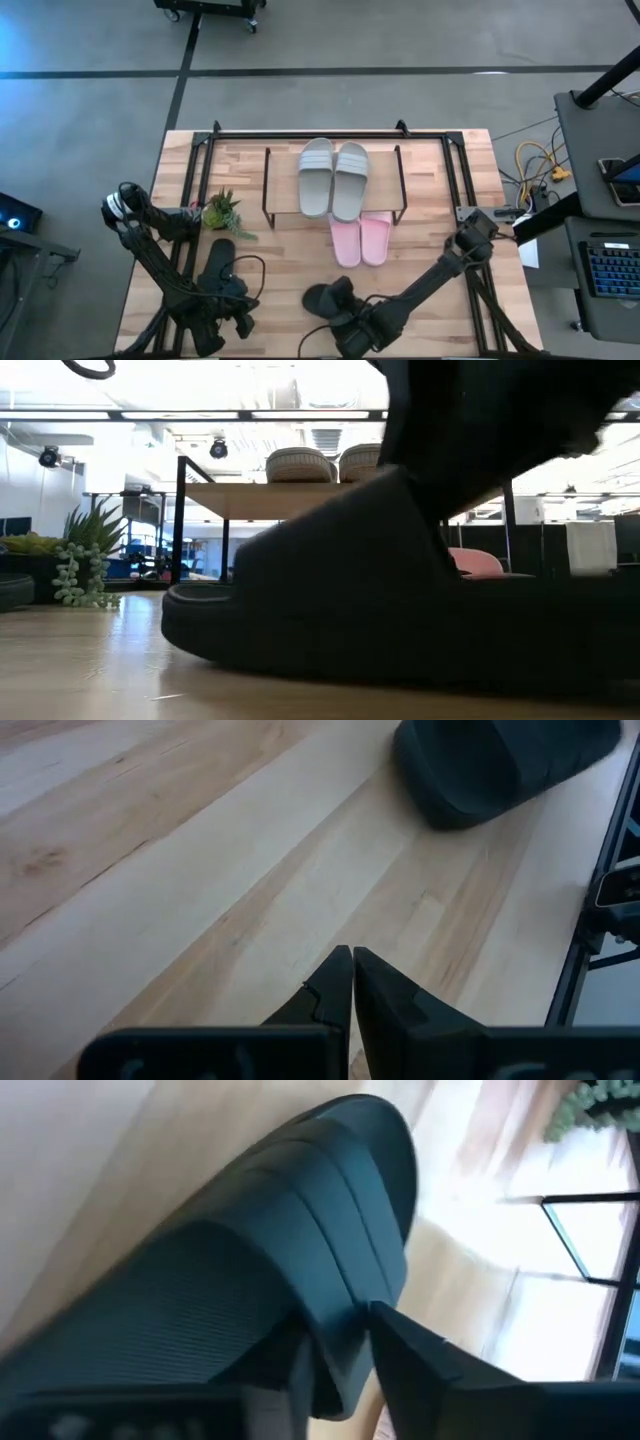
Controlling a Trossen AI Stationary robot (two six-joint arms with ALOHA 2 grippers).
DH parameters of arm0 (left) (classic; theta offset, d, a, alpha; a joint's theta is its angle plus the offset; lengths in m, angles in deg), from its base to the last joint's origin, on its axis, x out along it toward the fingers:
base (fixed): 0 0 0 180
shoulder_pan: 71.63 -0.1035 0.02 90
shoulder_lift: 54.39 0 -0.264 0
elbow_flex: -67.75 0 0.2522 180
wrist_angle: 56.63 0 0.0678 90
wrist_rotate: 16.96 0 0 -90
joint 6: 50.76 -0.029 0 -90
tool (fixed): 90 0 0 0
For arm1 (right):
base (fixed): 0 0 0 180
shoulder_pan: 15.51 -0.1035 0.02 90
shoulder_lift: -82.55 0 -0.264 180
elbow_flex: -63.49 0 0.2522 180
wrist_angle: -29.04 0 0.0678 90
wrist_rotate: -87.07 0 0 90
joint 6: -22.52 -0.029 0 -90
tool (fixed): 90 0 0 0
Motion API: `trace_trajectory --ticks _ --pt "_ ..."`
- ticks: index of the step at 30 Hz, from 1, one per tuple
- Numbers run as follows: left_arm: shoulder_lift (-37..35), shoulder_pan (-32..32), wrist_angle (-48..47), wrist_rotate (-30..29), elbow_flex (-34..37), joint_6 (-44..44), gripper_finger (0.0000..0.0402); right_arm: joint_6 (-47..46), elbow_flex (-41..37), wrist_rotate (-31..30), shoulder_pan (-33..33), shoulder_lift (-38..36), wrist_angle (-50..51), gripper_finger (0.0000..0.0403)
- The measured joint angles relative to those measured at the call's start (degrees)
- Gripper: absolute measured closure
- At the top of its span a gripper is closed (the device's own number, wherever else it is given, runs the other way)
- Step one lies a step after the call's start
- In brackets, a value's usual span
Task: Pick and place slides into the shelf
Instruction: Move the black slide to the center of the table
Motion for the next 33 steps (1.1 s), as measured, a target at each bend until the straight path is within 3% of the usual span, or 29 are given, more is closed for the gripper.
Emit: trace_trajectory --ticks 6,13,21,25,33 --pt "0.0 0.0 0.0 0.0 0.0 0.0 0.0402 -7.5 2.4 -3.5 3.0 0.0 -0.5 0.0388" --pt "0.0 0.0 0.0 0.0 0.0 0.0 0.0402 -20.4 5.2 -4.5 8.6 0.0 0.5 0.0388" --pt "0.0 0.0 0.0 0.0 0.2 0.0 0.0402 -24.5 4.4 -4.1 12.7 0.0 4.8 0.0388" --pt "0.0 0.0 0.0 -0.1 0.6 0.0 0.0402 -24.6 4.2 -0.8 13.7 0.1 4.8 0.0367" --pt "0.0 0.0 0.0 -0.2 0.6 0.0 0.0402 -27.9 3.7 1.0 14.2 0.1 6.3 0.0287"
